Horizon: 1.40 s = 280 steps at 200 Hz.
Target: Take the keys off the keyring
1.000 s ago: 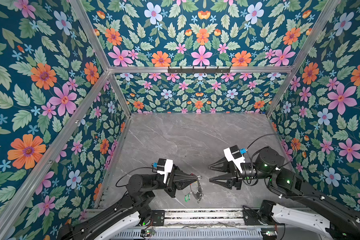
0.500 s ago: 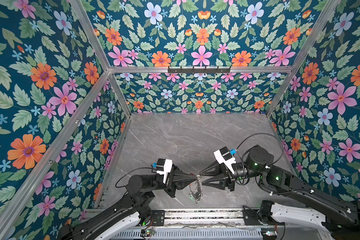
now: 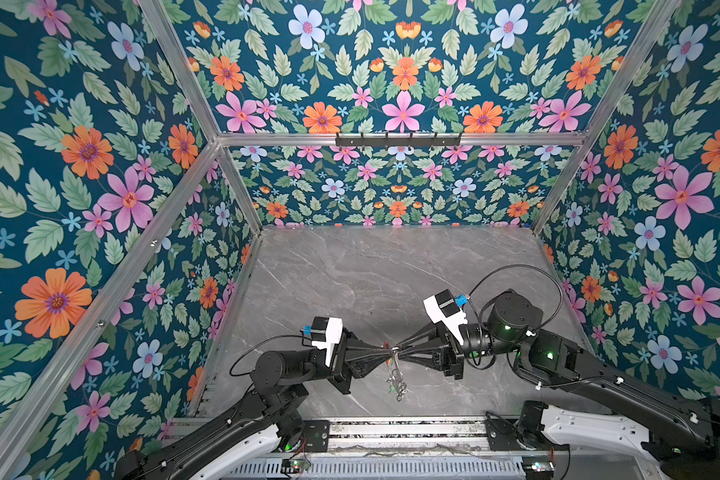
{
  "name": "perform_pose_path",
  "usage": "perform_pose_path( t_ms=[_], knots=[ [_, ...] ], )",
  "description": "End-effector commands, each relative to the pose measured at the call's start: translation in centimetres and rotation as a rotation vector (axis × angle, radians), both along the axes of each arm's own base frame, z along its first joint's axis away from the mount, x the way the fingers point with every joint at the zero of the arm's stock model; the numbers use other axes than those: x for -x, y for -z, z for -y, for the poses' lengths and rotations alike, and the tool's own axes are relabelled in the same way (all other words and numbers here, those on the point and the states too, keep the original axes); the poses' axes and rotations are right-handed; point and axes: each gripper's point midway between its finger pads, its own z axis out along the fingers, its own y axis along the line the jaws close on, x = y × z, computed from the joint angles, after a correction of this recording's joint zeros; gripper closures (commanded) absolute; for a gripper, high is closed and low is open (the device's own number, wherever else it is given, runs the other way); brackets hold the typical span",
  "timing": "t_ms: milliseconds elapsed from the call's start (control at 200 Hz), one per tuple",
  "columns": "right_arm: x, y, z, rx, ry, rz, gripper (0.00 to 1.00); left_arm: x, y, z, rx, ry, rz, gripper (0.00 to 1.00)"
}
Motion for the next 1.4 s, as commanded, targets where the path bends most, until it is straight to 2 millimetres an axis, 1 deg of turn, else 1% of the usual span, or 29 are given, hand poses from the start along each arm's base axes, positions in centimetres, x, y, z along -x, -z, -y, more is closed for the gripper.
perform_pose_path(
  t_ms=[0,155,360,385,485,525,615,625,710,825,935,1040,1170,1310,1395],
  knots=[
    [-0.4,-0.8,0.0,-0.033,0.027,0.008,0.89,0.0,-0.6,-0.3,0.029,-0.016,0.022,1.00],
    [-0.5,-0.7,0.0,-0.025,0.034,0.005,1.00,-0.1,-0.7,-0.4,0.030,-0.019,0.020,1.00],
    [-0.9,-0.1,0.3,0.016,0.069,0.003,1.00,-0.5,-0.6,-0.3,0.025,-0.034,-0.013,1.00],
    [-1.0,0.1,0.4,0.026,0.076,0.002,1.00,-0.6,-0.5,-0.3,0.021,-0.037,-0.021,0.96],
    [-1.2,0.8,0.7,0.081,0.100,-0.003,1.00,-1.0,-0.5,-0.4,0.010,-0.060,-0.049,0.70],
    [-1.3,1.1,0.9,0.104,0.111,-0.002,1.00,-1.2,-0.3,-0.5,0.000,-0.068,-0.063,0.63],
    [-1.6,1.9,1.4,0.177,0.135,0.002,1.00,-1.4,-0.1,-0.6,-0.031,-0.084,-0.099,0.55],
    [-1.6,2.3,1.4,0.194,0.139,-0.002,1.00,-1.5,0.0,-0.6,-0.038,-0.086,-0.103,0.54],
    [-1.9,3.2,2.0,0.279,0.160,0.009,1.00,-1.9,0.6,-0.4,-0.104,-0.107,-0.144,0.50],
    [-2.2,4.4,2.6,0.377,0.181,0.020,1.00,-2.4,2.1,0.7,-0.256,-0.109,-0.207,0.49],
    [-2.5,5.3,3.2,0.446,0.197,0.034,1.00,-2.6,3.2,1.2,-0.370,-0.104,-0.252,0.49],
    [-2.6,5.9,3.5,0.495,0.198,0.051,1.00,-2.6,3.4,1.4,-0.449,-0.104,-0.271,0.49],
    [-2.6,5.9,3.5,0.518,0.187,0.054,1.00,-2.4,4.1,2.2,-0.527,-0.066,-0.290,0.50],
    [-2.5,5.7,3.3,0.524,0.168,0.054,1.00,-2.3,4.8,3.1,-0.574,-0.024,-0.302,0.54],
    [-2.3,5.6,3.2,0.527,0.155,0.055,1.00,-2.5,5.3,3.5,-0.599,-0.016,-0.305,0.55]
  ],
)
